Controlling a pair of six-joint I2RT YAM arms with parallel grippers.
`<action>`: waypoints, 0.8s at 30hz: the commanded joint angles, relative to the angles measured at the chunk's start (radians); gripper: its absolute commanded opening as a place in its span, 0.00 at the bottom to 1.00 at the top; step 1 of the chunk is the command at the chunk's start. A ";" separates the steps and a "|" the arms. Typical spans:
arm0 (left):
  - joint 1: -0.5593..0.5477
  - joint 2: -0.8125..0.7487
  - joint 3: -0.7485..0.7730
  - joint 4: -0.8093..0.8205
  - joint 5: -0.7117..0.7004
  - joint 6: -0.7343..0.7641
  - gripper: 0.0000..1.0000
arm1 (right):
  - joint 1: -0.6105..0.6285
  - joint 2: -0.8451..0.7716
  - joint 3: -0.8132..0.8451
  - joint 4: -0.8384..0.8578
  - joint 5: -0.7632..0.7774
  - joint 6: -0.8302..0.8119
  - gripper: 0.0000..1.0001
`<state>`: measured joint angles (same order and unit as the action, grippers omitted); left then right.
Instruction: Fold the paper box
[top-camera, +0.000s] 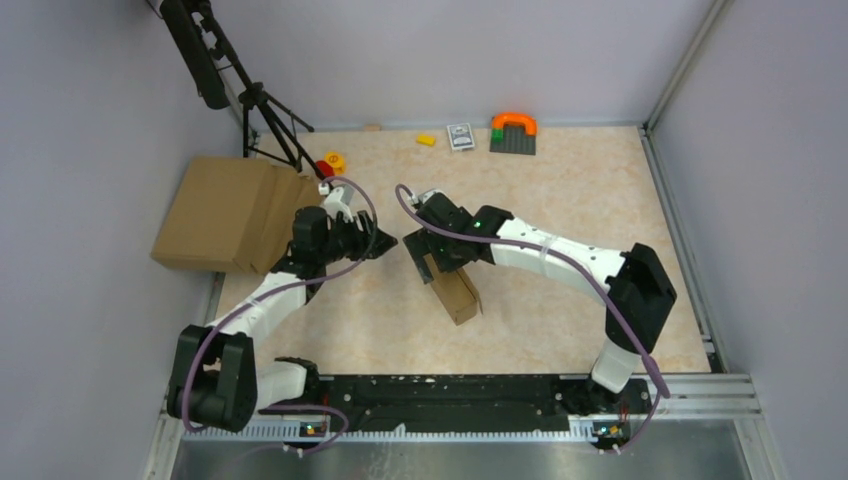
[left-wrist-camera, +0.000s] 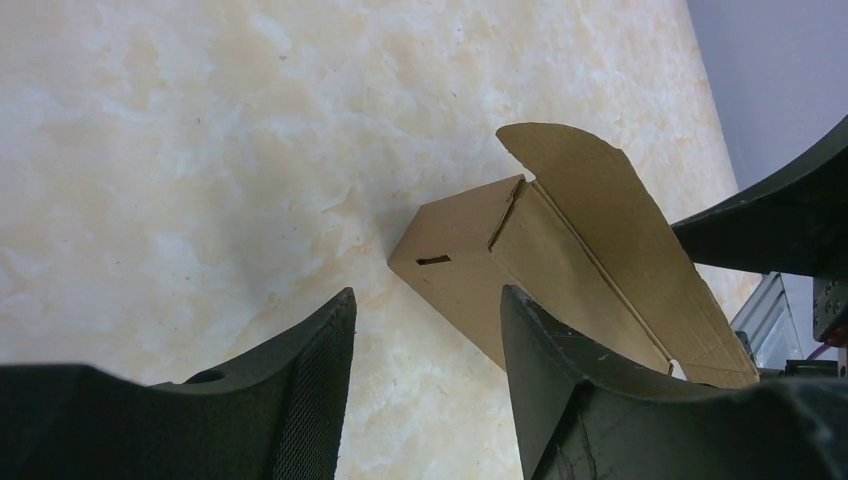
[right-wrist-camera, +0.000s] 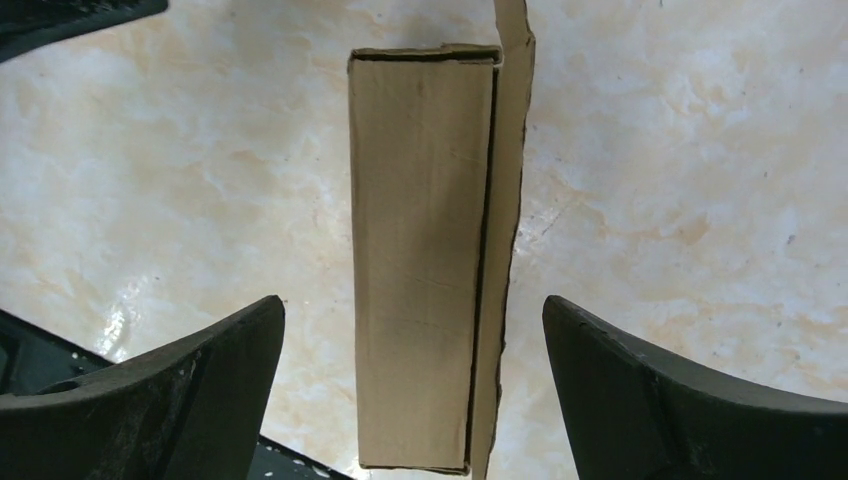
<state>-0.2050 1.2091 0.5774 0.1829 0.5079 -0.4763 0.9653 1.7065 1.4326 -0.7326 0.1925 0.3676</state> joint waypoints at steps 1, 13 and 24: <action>0.006 0.015 -0.007 0.079 0.031 0.013 0.56 | 0.011 0.021 0.060 -0.055 0.043 -0.002 0.99; 0.009 0.025 -0.011 0.086 0.038 0.016 0.56 | 0.020 0.047 0.014 -0.041 0.006 -0.011 0.84; 0.017 0.032 -0.019 0.094 0.030 0.019 0.56 | 0.020 0.077 -0.006 -0.037 -0.012 -0.029 0.75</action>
<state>-0.1955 1.2354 0.5663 0.2199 0.5308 -0.4725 0.9730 1.7660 1.4330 -0.7727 0.1749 0.3485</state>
